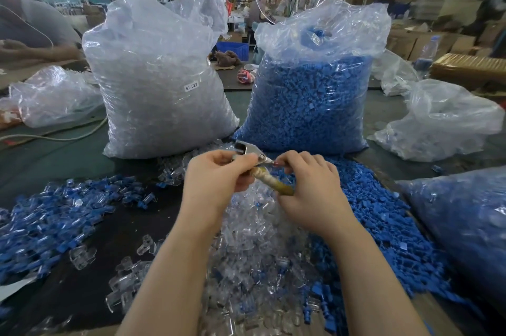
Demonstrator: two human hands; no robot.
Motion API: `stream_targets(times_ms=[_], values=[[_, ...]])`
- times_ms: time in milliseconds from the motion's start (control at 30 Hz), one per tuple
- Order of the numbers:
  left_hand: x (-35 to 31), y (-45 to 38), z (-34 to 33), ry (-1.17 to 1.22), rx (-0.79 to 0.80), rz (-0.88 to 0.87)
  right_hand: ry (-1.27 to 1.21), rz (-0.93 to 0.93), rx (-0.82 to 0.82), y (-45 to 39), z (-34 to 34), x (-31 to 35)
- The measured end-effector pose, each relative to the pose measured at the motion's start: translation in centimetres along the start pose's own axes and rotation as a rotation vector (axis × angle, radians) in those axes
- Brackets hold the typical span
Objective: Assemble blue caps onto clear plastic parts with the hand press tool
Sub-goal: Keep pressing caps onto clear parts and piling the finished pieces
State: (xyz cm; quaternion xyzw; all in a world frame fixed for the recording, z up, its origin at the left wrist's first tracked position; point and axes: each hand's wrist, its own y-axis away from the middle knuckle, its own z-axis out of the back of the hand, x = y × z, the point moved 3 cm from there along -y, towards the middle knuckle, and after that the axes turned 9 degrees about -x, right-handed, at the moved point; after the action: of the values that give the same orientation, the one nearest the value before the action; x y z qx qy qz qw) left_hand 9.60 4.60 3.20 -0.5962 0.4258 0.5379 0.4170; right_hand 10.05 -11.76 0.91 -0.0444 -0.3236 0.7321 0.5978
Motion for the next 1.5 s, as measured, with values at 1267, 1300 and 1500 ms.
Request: stream_targets(times_ms=[1267,1300,1500], values=[[3.1,-1.4,1.2,-0.549,0.235,-0.076,0.106,-0.703,0.140,1.3,-0.8,-4.4],[3.0,-1.3,1.1,-0.539,0.245,-0.082,0.106,-0.693,0.130,1.3,-0.8,-4.5],[2.6,-0.9,0.9,-0.495,0.273,-0.109,0.046,-0.636,0.042,1.2,-1.0,-4.5]])
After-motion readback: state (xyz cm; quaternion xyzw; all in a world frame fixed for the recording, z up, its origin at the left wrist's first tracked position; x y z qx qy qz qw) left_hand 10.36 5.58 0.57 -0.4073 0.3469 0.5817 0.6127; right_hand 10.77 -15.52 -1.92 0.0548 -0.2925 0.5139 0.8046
